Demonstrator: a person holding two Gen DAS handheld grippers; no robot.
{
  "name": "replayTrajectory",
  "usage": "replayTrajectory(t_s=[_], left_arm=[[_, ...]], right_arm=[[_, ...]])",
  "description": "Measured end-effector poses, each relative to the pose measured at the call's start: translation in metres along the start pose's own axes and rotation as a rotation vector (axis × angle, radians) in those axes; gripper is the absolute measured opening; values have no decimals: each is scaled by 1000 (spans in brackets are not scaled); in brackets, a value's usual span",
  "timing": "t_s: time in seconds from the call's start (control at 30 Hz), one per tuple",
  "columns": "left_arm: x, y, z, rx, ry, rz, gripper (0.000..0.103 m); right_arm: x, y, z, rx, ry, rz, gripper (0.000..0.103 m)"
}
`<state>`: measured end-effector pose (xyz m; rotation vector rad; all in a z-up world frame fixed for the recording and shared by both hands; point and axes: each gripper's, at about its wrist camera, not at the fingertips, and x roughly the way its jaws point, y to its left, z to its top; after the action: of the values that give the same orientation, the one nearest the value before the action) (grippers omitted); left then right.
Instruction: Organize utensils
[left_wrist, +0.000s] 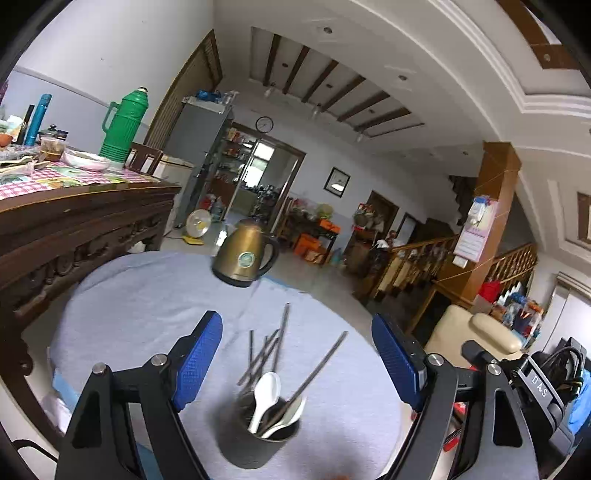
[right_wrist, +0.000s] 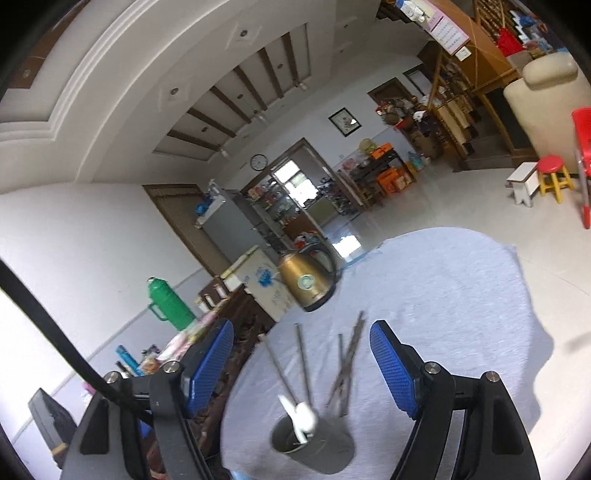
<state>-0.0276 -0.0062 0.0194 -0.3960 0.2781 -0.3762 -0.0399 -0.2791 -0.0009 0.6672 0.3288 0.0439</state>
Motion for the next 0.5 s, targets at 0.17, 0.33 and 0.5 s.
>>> replayTrajectory(t_s=[0.17, 0.33, 0.5], left_arm=[[16, 13, 1, -101, 5, 34, 84], [34, 37, -5, -242, 78, 19, 84], [53, 47, -21, -312, 196, -17, 84]], right_arm=[[-1, 14, -10, 45, 2, 79, 79], [1, 25, -14, 99, -1, 151, 79], [10, 30, -19, 141, 17, 177, 79]])
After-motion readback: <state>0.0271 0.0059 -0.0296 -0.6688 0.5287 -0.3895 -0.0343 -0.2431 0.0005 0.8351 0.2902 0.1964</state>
